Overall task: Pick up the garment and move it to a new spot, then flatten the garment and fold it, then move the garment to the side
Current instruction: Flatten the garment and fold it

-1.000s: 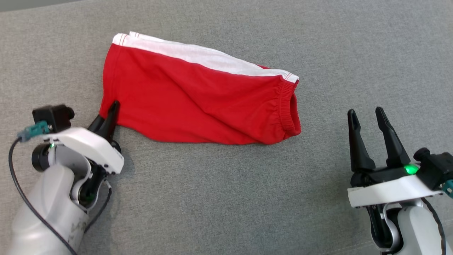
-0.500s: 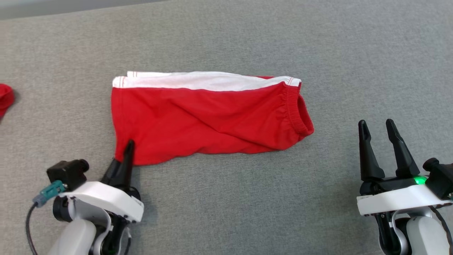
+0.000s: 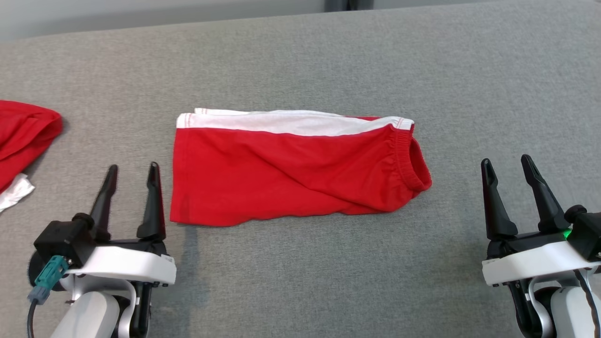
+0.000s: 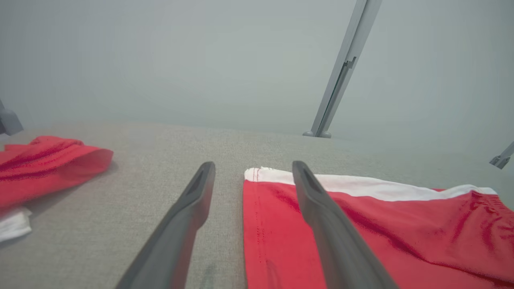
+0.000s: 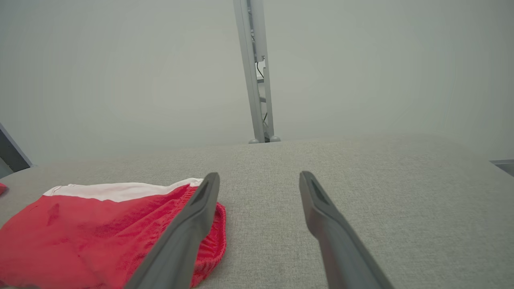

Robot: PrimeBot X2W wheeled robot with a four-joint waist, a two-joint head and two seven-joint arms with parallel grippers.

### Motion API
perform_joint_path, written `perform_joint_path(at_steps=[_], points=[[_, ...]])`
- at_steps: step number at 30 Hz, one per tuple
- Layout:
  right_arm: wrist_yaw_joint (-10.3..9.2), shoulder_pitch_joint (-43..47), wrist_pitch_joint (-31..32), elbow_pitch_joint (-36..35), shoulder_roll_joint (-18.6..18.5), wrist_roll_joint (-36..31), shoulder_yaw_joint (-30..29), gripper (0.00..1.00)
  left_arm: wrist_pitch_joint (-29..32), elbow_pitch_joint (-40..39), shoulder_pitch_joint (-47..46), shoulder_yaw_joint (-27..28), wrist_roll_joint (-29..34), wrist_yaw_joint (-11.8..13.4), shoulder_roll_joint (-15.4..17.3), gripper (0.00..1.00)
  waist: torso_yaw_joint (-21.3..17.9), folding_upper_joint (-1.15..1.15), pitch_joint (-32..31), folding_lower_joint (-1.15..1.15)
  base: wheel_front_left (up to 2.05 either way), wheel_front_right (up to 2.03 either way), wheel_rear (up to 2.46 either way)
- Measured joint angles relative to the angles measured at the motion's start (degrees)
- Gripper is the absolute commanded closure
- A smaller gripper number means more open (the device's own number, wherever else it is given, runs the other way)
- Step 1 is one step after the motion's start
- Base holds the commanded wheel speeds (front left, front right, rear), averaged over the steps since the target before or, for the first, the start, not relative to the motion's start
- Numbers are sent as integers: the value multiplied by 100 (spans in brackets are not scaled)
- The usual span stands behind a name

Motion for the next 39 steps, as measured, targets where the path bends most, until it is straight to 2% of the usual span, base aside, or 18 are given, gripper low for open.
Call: perform_joint_path(at_steps=[5, 15, 22, 29, 37, 38, 39], points=[[0, 3, 166, -148, 7, -259, -24, 0, -63, -291, 126, 69, 363, 149, 81, 0, 145, 0, -124, 0, 0, 0, 0], [0, -142, 558, 114, 52, -430, 105, 0, -65, -374, 166, -31, 437, 122, 41, 0, 401, 0, -137, 0, 0, 0, 0], [0, -728, 664, 992, 118, -339, 339, 0, -64, -242, -52, -177, 444, 18, -81, 0, 586, 0, 39, 0, 0, 0, 0], [0, -1199, 677, 2002, 127, -396, 172, 0, -68, -103, -276, -271, 485, -92, -211, 0, 757, 0, 209, 0, 0, 0, 0], [0, -1565, 753, 2652, 118, 11, 403, 0, -71, 2, -374, -309, 534, -189, -268, 0, 773, 0, 333, 0, 0, 0, 0], [0, -1604, 750, 2694, 119, 100, 446, 43, -71, 13, -385, -309, 543, -196, -274, 0, 766, 0, 342, 0, 0, 0, 0], [0, -1634, 743, 2726, 119, 135, 489, 63, -71, 26, -400, -310, 549, -213, -279, 0, 756, 0, 351, 0, 0, 0, 0]])
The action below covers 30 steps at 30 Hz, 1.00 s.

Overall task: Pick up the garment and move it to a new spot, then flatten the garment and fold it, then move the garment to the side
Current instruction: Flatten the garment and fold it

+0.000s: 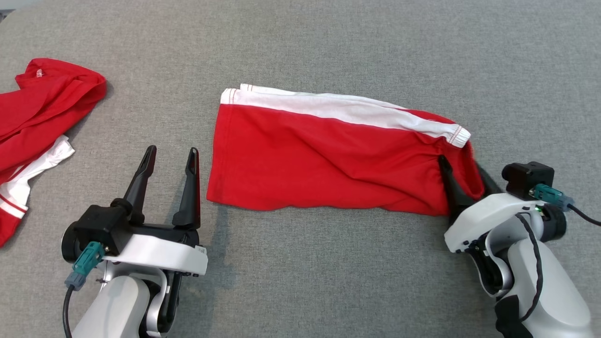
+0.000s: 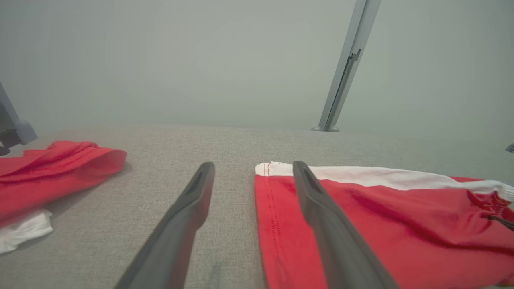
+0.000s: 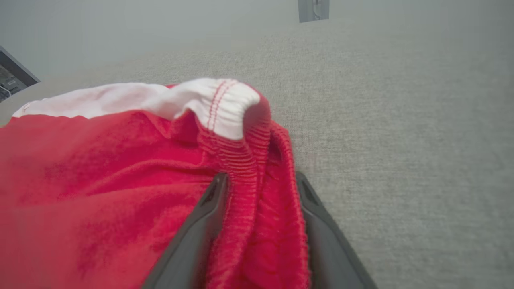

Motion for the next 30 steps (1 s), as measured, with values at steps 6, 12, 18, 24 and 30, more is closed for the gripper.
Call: perform_joint_path(at_steps=[6, 12, 18, 24, 30], points=[[3, -75, -14, 2, -29, 479, 176, 100, -1, 56, -42, 35, 16, -26, -11, 0, -80, 0, 10, 0, 0, 0, 0], [2, 74, 43, -223, -533, 857, -194, 100, -8, 51, -35, 83, 19, -13, 14, 0, -234, 0, -20, 0, 0, 0, 0], [1, 151, 283, -454, -955, 1099, -681, 100, -8, 25, -35, 94, 24, 9, 66, 0, -311, 0, -13, 0, 0, 0, 0], [0, 113, 675, -798, -576, 1945, -700, 100, -5, 26, -35, 88, 23, 9, 82, 0, -369, 0, -17, 0, 0, 0, 0], [-1, -50, 1012, -1455, -339, 2710, -336, 100, 18, 0, -40, 34, 24, 32, 80, 0, -366, 0, -34, 0, 0, 0, 0]])
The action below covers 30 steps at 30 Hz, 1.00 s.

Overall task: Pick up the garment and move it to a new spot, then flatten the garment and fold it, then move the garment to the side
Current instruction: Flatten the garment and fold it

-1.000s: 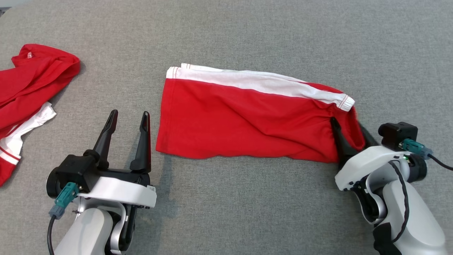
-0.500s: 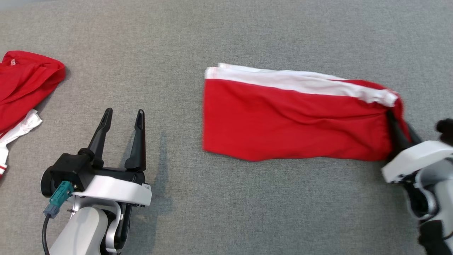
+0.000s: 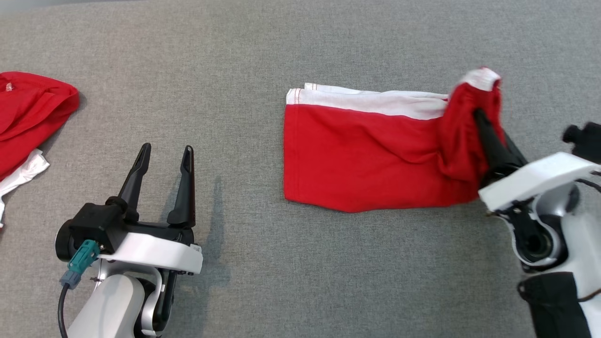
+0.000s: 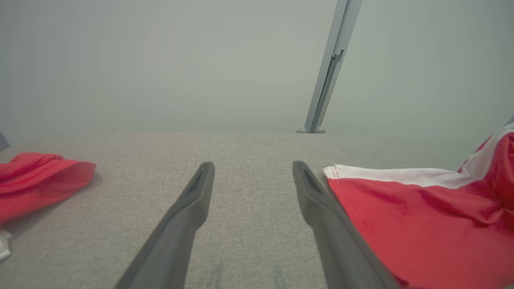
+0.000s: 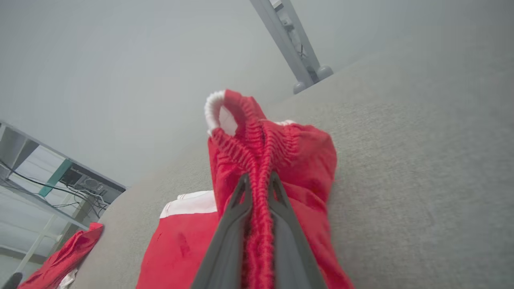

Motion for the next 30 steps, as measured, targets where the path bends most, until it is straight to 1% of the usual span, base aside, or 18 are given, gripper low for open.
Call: perform_joint_path(at_steps=[4, 8, 12, 15, 19, 20, 21, 22, 27, 30], points=[[1, -219, 47, -264, 158, 143, 490, 100, 0, 20, -9, -38, -1, -7, -11, 0, 38, 0, 1, -1, 0, 0, 0], [1, -454, 48, -223, 279, 187, 1100, 100, 0, 31, -36, -116, -1, -27, -73, 0, 135, 0, 2, 0, 0, 0, 0], [1, -643, 20, 148, 326, 214, 1581, 100, -1, 83, -78, -168, -1, -58, -153, 0, 292, 0, 15, 0, 0, 0, 0], [1, -781, -159, 575, 344, 93, 1789, 100, -8, 131, -115, -191, -1, -99, -199, 0, 424, 0, 29, 0, 0, 0, 0], [1, -961, -364, 975, 347, 222, 2115, 100, -11, 200, -128, -186, -1, -124, -243, 0, 555, 0, 60, 0, 0, 0, 0], [1, -1001, -445, 1063, 354, 270, 2190, 77, -11, 218, -132, -181, -1, -151, -253, 0, 576, 0, 67, 0, 0, 0, 0], [1, -1035, -514, 1141, 355, 304, 2280, 31, -13, 234, -138, -177, -1, -154, -269, 0, 593, 0, 73, 0, 0, 0, 0], [0, -1065, -565, 1202, 352, 357, 2369, 0, -16, 247, -143, -176, 0, -159, -283, 0, 607, 0, 76, 0, 0, 0, 0], [1, -1134, -829, 1347, 356, 613, 2808, 0, -19, 296, -145, -141, 31, -202, -315, 0, 596, 0, 62, 0, 0, 0, 0], [1, -1136, -926, 1304, 352, 742, 3041, 0, -19, 316, -145, -112, 53, -210, -334, 0, 559, 0, 49, 0, 0, 0, 0]])
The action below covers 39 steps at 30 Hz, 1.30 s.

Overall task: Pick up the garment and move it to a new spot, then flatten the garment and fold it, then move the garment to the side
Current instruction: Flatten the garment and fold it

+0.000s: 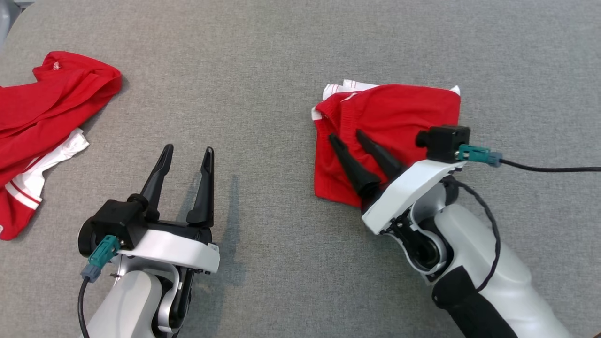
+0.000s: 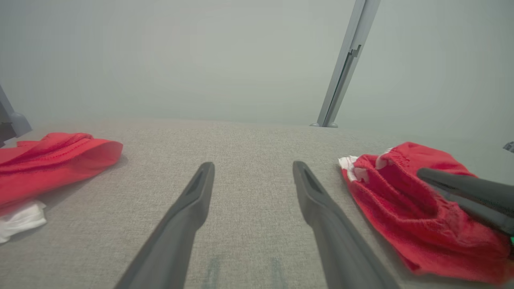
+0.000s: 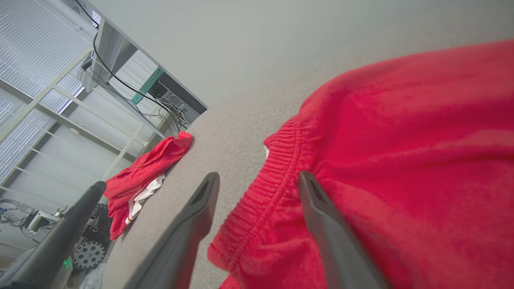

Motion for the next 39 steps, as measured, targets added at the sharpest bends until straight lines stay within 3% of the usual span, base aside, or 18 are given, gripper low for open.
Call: perform_joint_path(at_steps=[7, 16, 24, 33, 39], points=[[0, 83, -577, -428, -102, -151, -13, 0, -8, 21, 15, 113, 47, -14, -2, 0, -152, 0, -60, 0, 0, 0, 0], [0, 757, -1066, -1023, -595, -764, -1244, 0, -9, -75, 237, 359, 32, 64, 126, 0, -416, 0, -295, 0, 0, 0, 0], [0, 1605, -1074, -1672, -753, -1908, -2408, 0, 20, -363, 487, 523, 4, 247, 319, 0, -640, 0, -581, 0, 0, 0, 0], [0, 2394, -884, -2229, -726, -2969, -2780, 0, 120, -587, 888, 578, -10, 372, 494, 0, -767, 0, -958, 0, 0, 0, 0], [0, 2953, -682, -2521, -579, -3199, -2981, 0, 213, -698, 1219, 521, -12, 419, 560, 0, -795, 0, -1311, 0, 0, 0, 0]])
